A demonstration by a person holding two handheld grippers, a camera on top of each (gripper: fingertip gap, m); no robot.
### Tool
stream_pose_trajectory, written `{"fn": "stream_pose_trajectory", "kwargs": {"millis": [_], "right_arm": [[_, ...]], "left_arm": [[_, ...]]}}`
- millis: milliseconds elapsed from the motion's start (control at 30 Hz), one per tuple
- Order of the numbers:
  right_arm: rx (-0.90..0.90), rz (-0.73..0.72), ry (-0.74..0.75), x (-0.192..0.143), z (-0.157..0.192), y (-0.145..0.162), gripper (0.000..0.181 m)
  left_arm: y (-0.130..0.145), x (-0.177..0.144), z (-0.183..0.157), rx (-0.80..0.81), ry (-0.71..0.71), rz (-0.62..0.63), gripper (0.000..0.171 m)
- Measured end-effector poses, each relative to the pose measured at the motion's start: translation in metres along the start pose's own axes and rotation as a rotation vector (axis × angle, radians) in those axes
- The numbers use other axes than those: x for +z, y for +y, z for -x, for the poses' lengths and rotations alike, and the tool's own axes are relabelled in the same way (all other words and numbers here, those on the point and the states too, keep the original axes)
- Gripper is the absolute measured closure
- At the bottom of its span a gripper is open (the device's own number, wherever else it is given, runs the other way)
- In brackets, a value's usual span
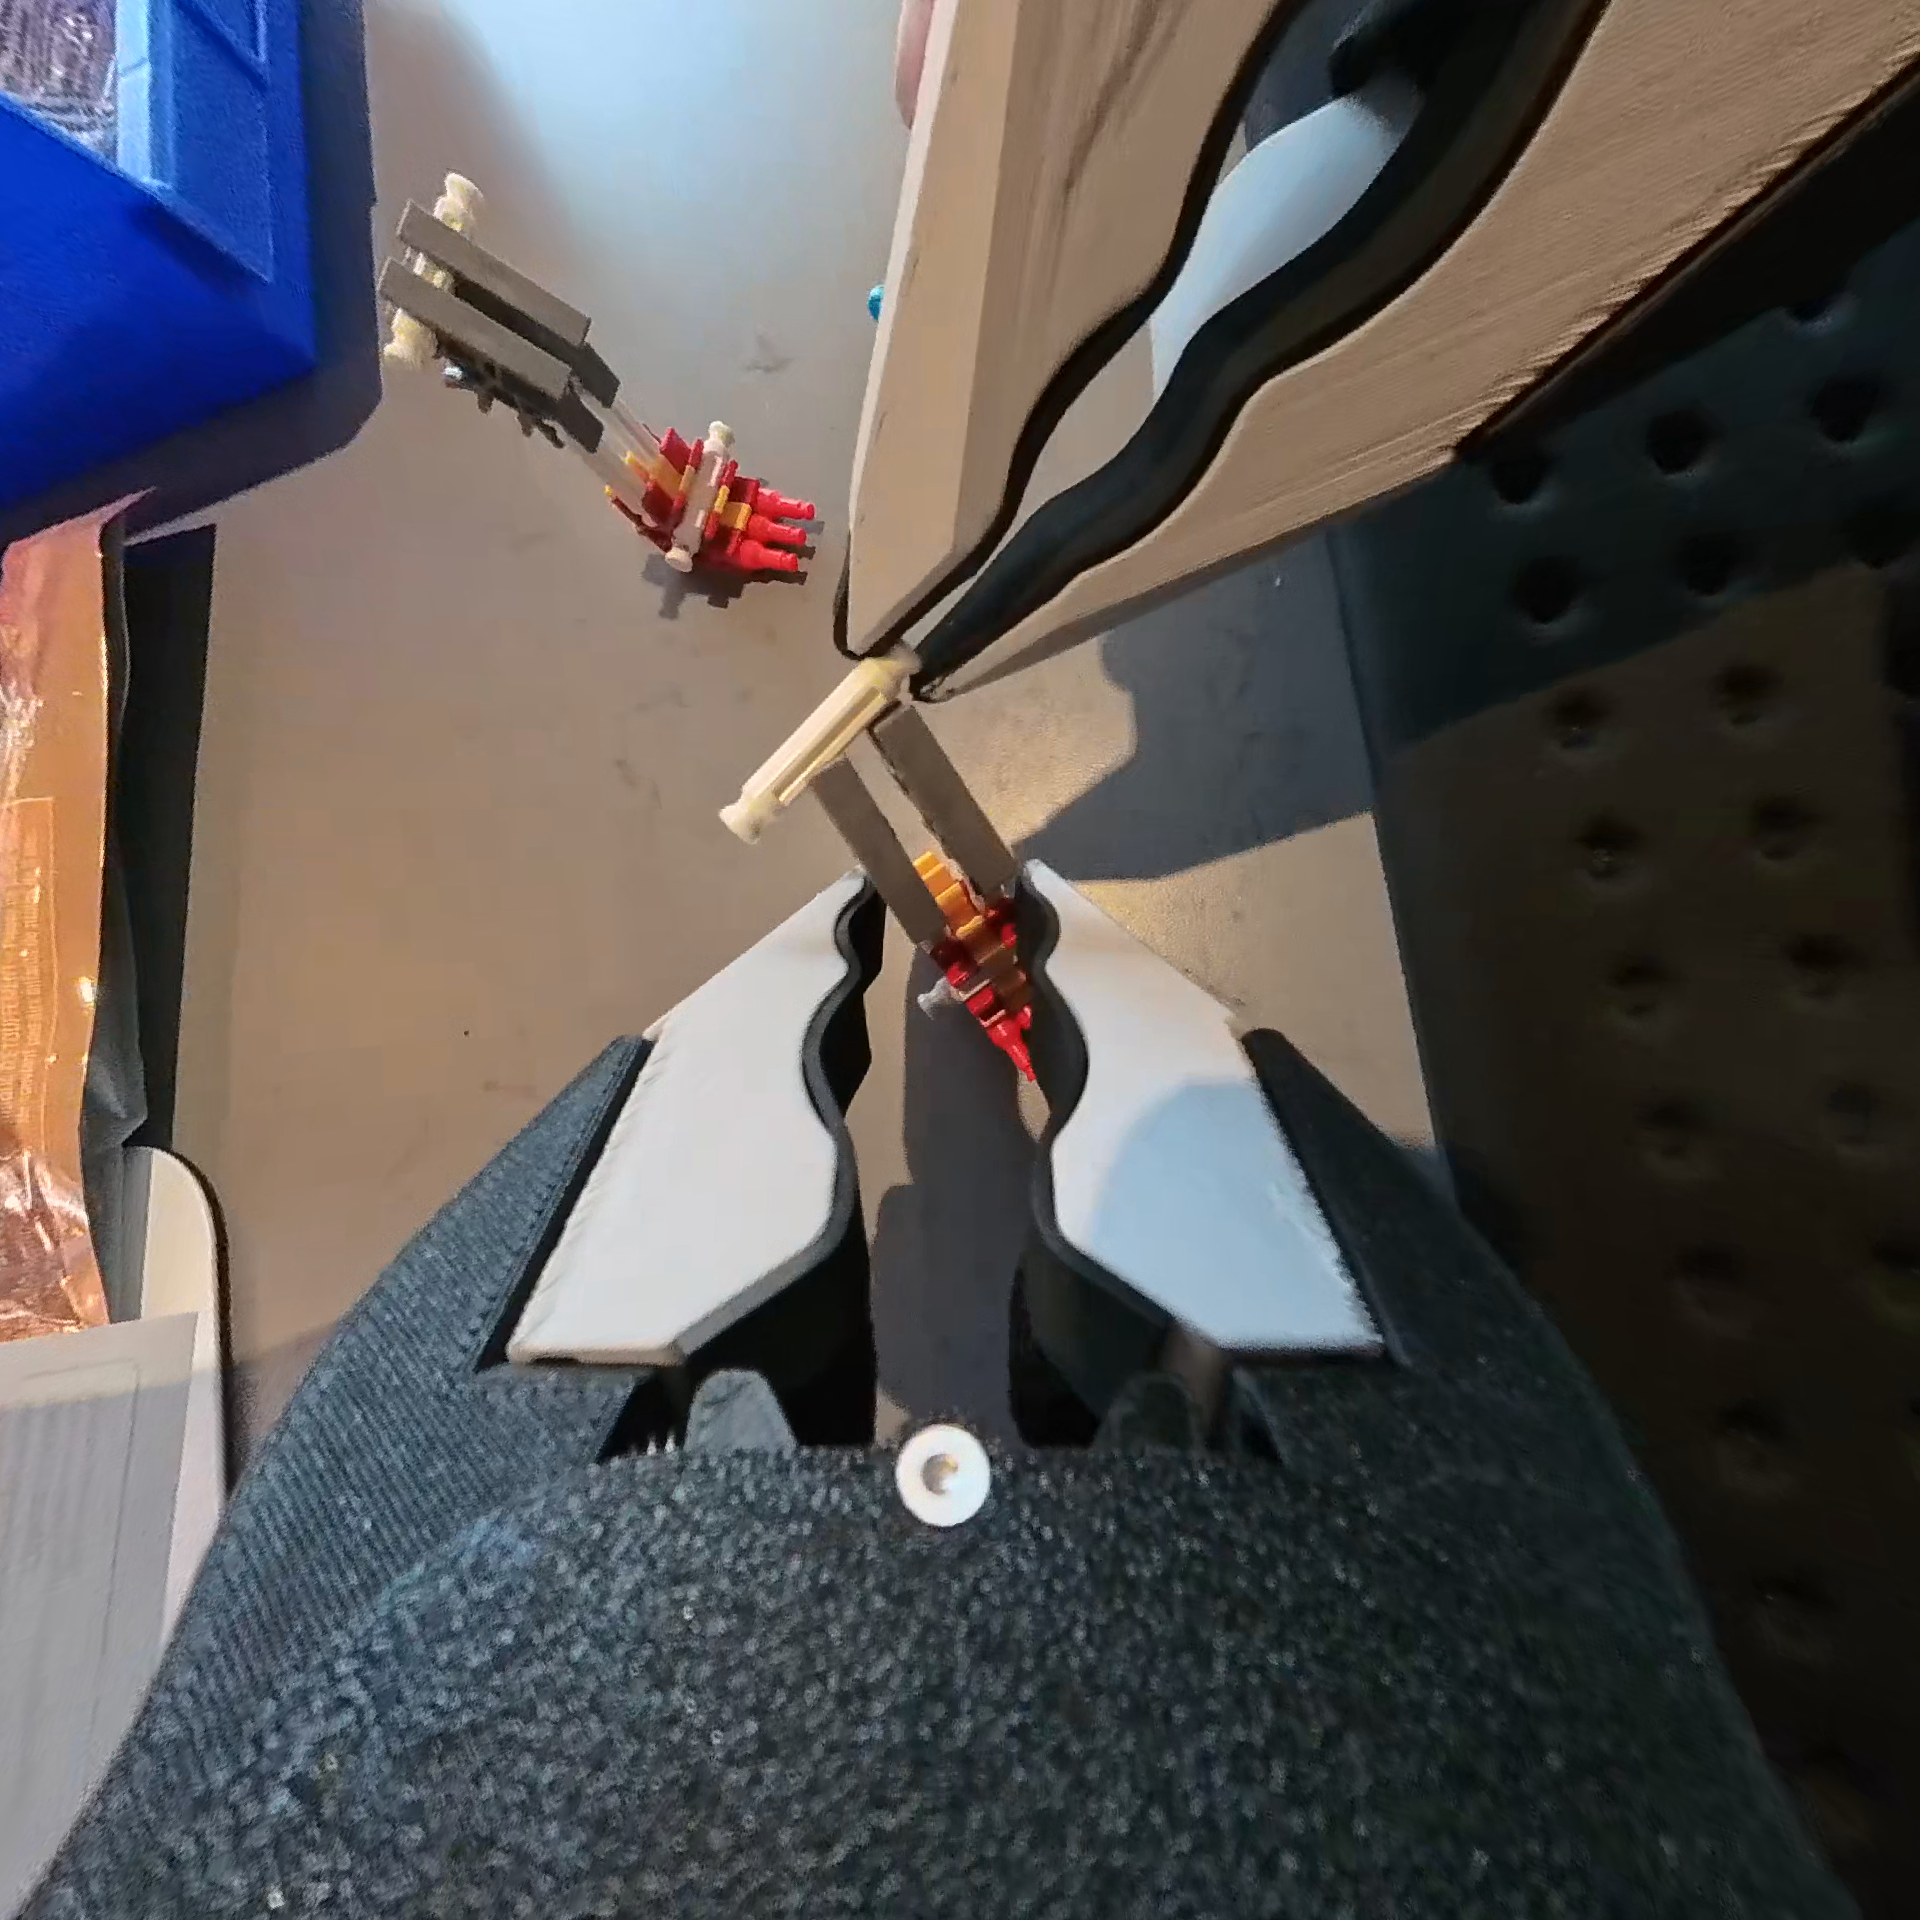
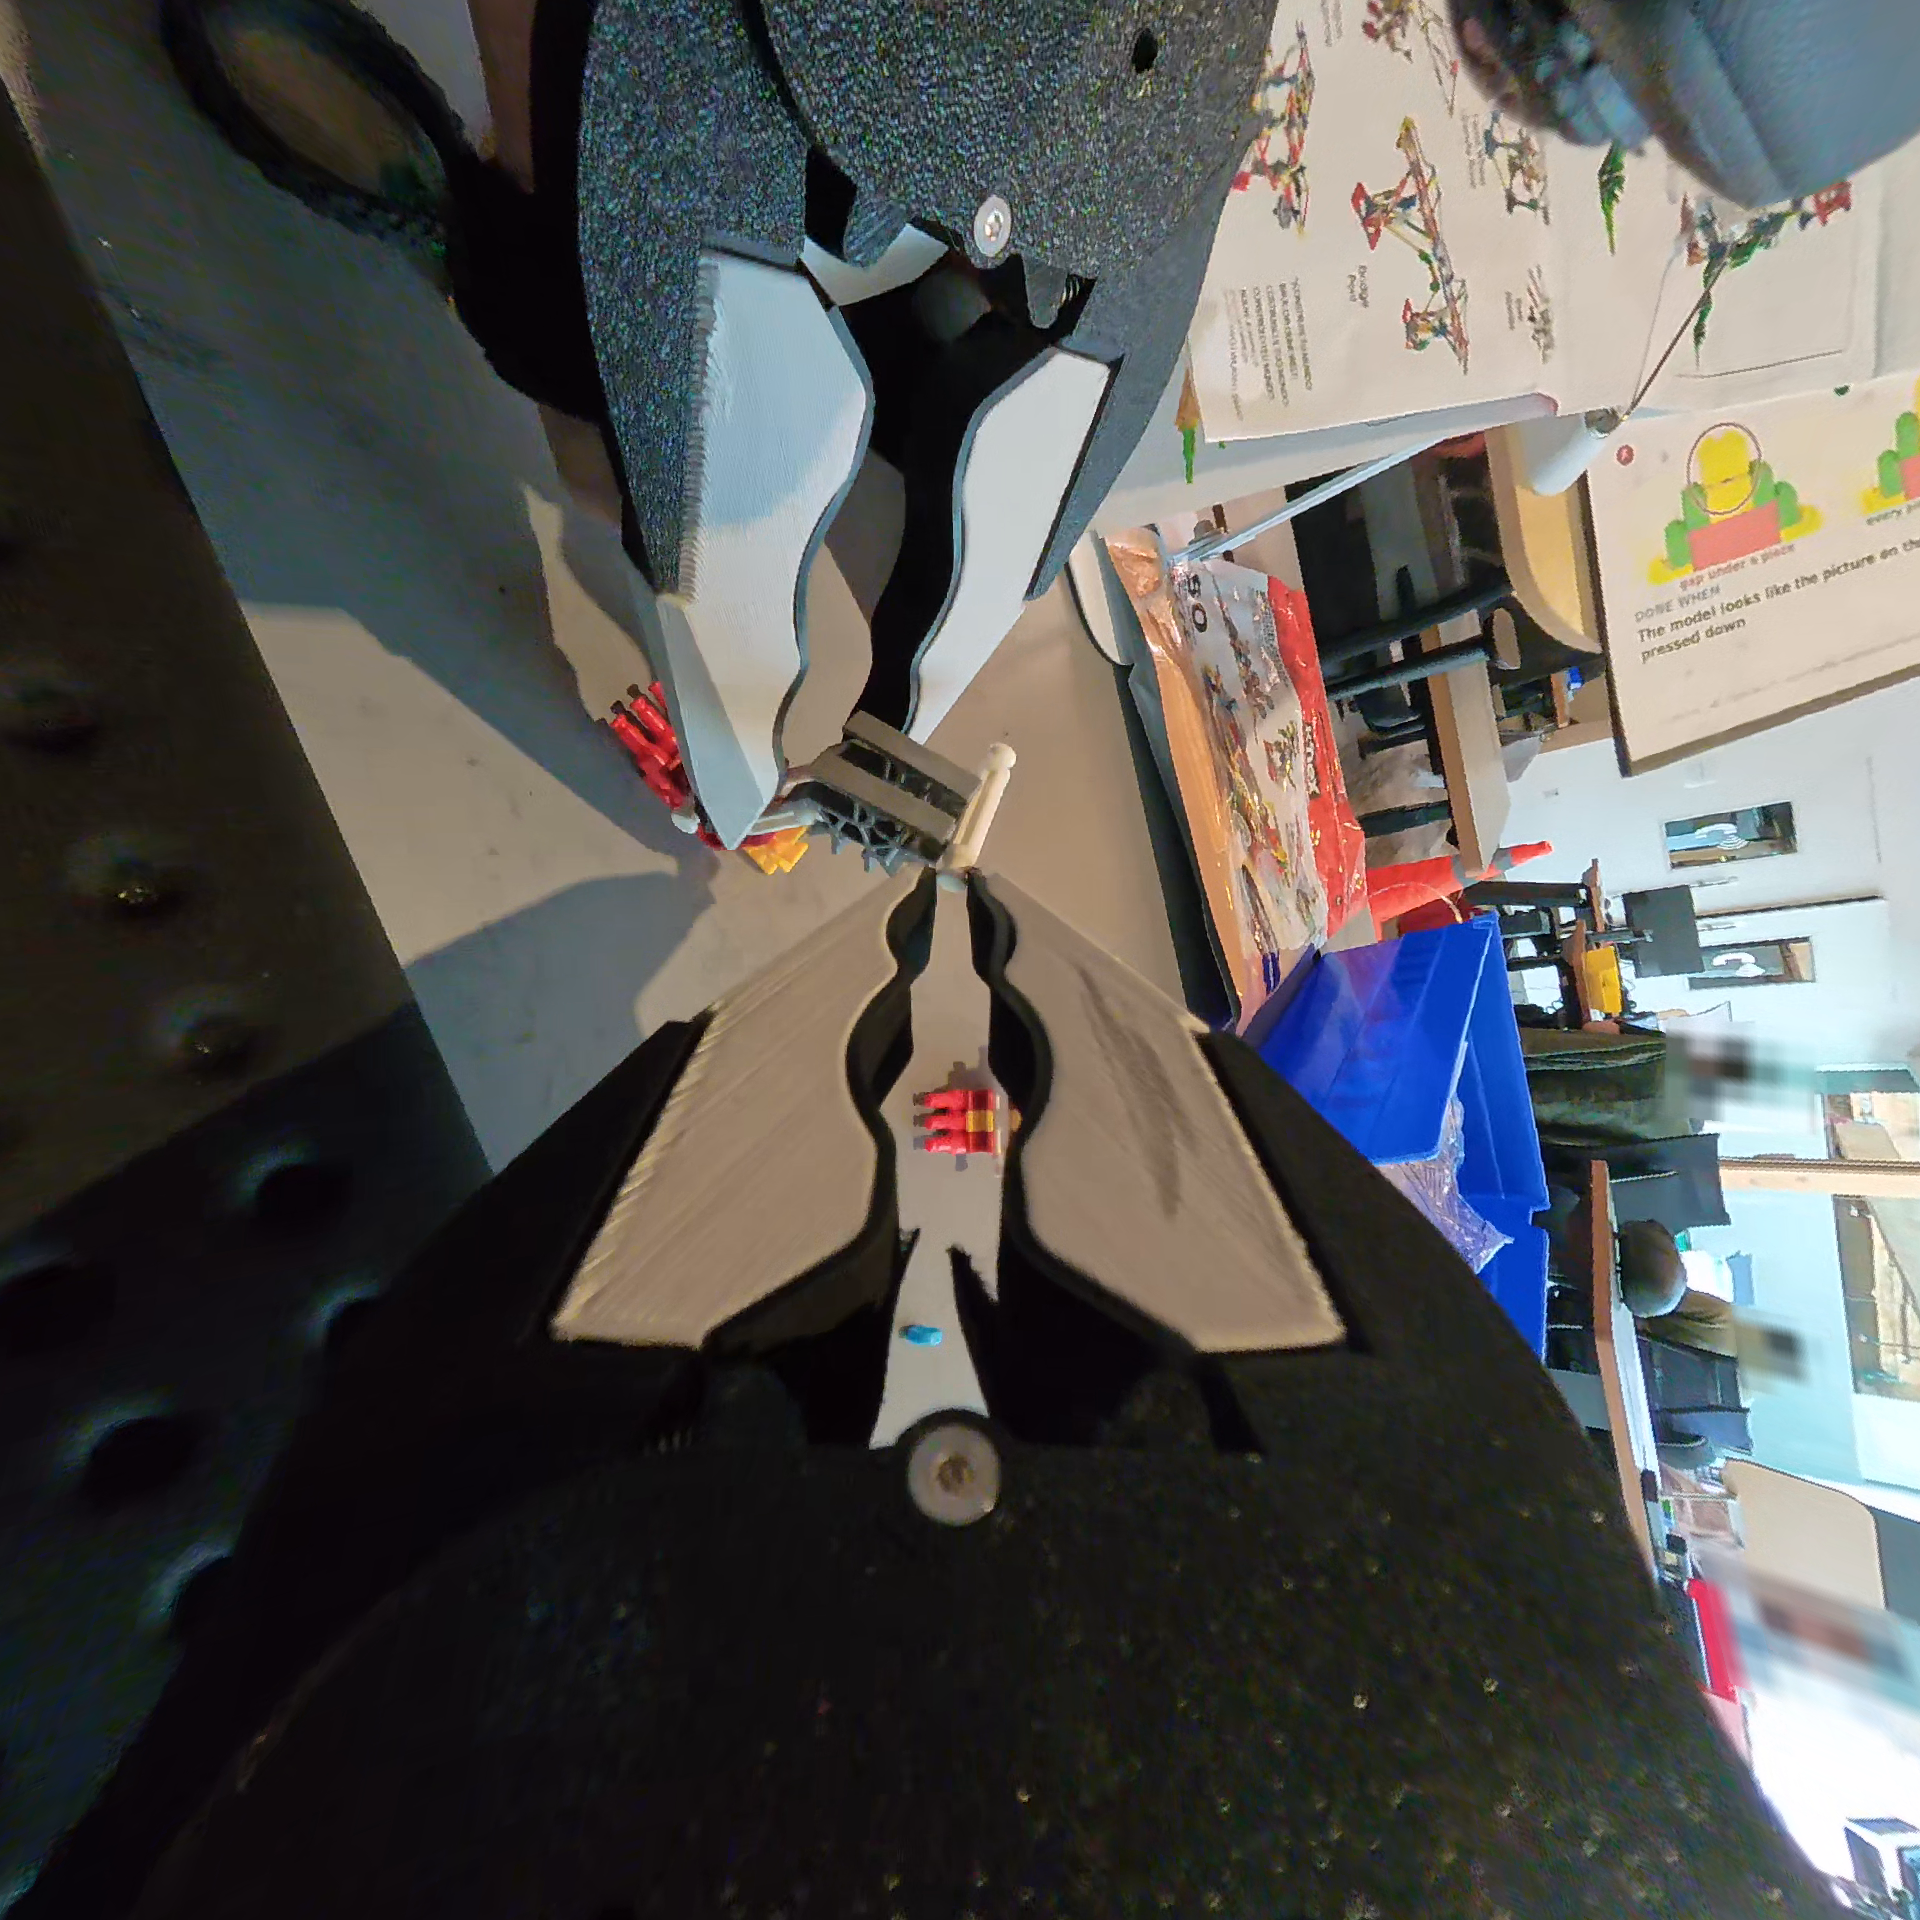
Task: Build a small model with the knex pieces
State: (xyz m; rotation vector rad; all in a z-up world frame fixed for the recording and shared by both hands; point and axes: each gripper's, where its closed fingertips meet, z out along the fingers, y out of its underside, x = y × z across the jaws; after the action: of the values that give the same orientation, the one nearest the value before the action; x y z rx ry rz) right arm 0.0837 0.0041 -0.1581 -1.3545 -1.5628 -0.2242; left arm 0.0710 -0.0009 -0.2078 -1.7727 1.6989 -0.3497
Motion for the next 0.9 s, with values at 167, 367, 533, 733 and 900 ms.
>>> {"fn": "stream_pose_trajectory", "kwargs": {"millis": [167, 367, 533, 733, 900], "right_arm": [[-0.006, 0.016, -0.023, -0.0017, -0.0002, 0.0015, 0.176], [-0.005, 0.032, -0.046, -0.0022, 0.0025, 0.0051, 0.176], [0.005, 0.019, -0.052, 0.001, 0.0015, 0.0046, 0.176], [-0.008, 0.017, -0.074, 0.0041, -0.0016, 0.0059, 0.176], [-0.005, 0.011, -0.083, 0.0042, -0.0016, 0.0067, 0.176]], "left_arm": [[-0.0004, 0.0024, -0.0005, -0.005, -0.003, 0.002, 0.148], [0.0003, 0.0051, -0.0009, -0.054, 0.015, -0.004, 0.15], [0.0002, 0.0064, 0.0001, -0.108, 0.016, -0.027, 0.152], [-0.0003, 0.0071, 0.0025, -0.201, 0.023, -0.063, 0.152], [-0.0004, 0.0073, 0.0036, -0.247, 0.029, -0.083, 0.152]]}}
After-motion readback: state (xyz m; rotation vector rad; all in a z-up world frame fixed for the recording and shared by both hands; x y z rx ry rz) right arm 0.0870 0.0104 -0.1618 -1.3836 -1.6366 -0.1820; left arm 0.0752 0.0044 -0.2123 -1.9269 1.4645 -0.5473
